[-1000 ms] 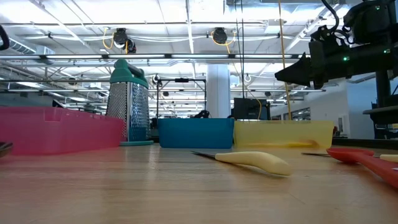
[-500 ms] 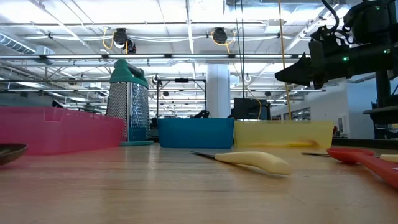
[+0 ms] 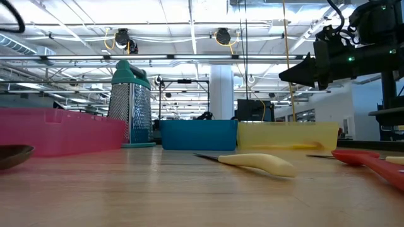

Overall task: Pick & Place Kitchen Items
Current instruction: Put the green spatula into the yellow bin

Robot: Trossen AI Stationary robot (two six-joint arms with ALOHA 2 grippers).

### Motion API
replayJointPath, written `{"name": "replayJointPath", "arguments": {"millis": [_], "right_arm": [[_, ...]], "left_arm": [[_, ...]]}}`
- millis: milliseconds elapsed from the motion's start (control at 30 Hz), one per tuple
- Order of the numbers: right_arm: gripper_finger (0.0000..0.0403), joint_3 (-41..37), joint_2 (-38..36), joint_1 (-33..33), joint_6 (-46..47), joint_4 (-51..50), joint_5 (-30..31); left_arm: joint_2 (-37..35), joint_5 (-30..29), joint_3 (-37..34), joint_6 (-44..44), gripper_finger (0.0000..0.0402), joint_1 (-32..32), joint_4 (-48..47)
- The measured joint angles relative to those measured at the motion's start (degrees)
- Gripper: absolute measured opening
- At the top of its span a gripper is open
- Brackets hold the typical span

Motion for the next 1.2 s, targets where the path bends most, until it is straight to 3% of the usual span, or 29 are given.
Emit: {"name": "replayJointPath", "arguments": {"millis": [133, 333, 700, 933, 1100, 1200], "right_arm": [[0.01, 0.0, 0.0, 0.0, 0.0, 0.29, -0.01], [0.01, 0.0, 0.0, 0.0, -0.16, 0.28, -0.01], [0.01, 0.0, 0.0, 0.0, -0.17, -0.11, 0.0], [0.01, 0.0, 0.0, 0.0, -0.17, -0.07, 0.0], [0.01, 0.0, 0.0, 0.0, -0.17, -0.02, 0.0], [0.01, 0.0, 0.0, -0.01, -0.17, 0.11, 0.0]], "left_arm": [[0.0, -6.42, 4.58, -0.95, 0.0127, 0.27, -2.18], [1.05, -13.43, 5.02, 2.03, 0.0127, 0.2, 7.48], [9.11, -5.41, 4.86, 2.19, 0.0127, -0.8, 4.34], [9.02, -2.5, 4.94, -1.18, 0.0127, -0.82, -7.43], [7.99, -2.24, 4.87, -0.14, 0.0127, -0.29, -7.83], [6.68, -4.96, 4.86, -1.62, 0.0127, -0.02, -7.08]]}}
